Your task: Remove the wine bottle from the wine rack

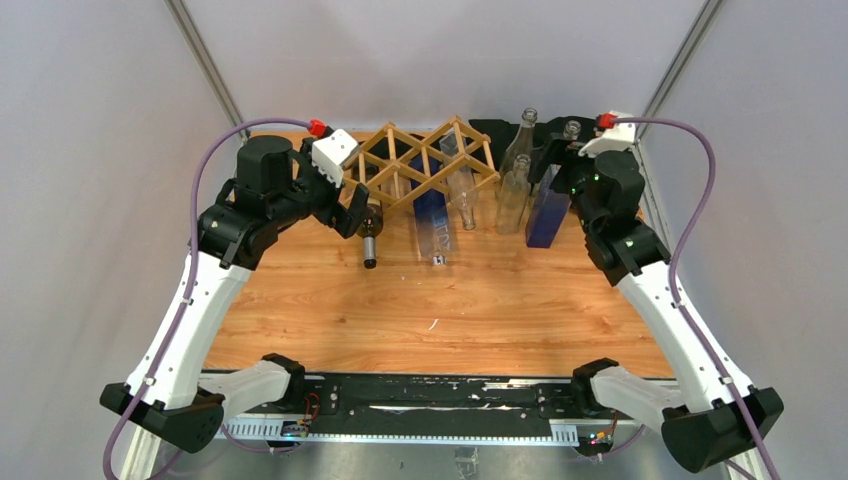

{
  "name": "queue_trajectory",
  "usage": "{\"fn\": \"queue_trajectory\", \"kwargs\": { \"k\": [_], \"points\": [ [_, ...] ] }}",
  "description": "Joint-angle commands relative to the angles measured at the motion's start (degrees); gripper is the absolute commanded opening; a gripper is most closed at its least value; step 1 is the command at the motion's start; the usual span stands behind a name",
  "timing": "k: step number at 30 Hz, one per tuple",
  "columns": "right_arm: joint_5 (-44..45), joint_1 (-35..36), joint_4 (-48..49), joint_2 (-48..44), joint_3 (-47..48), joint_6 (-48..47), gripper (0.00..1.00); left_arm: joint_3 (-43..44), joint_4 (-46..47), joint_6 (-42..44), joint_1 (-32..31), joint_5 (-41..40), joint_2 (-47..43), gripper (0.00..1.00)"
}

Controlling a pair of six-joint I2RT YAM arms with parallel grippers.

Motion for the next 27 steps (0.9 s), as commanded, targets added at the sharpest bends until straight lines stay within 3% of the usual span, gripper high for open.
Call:
{"fn": "queue_trajectory", "kwargs": {
  "k": [1, 8, 16, 27],
  "points": [
    [1.40, 7.87, -4.47, 2.29, 3.56, 0.21, 0.94, 0.50, 0.26, 0.06, 0.34, -0.06, 0.36, 1.00],
    [-1.74, 13.74, -5.19, 10.77, 4.12, 2.61, 0.95, 0.65, -0.28, 0.63, 0.32, -0.34, 0.44, 1.00],
    [-9.74, 13.65, -4.64, 23.04, 5.13, 5.56, 0.90, 0.37, -0.73, 1.49, 0.31, -0.03, -0.16, 1.00],
    [-11.45, 12.71, -4.48, 35.22, 9.67, 6.09, 0.90, -1.10, -1.43, 3.25, 0.31, 0.97, -1.63, 1.00]
  ]
}}
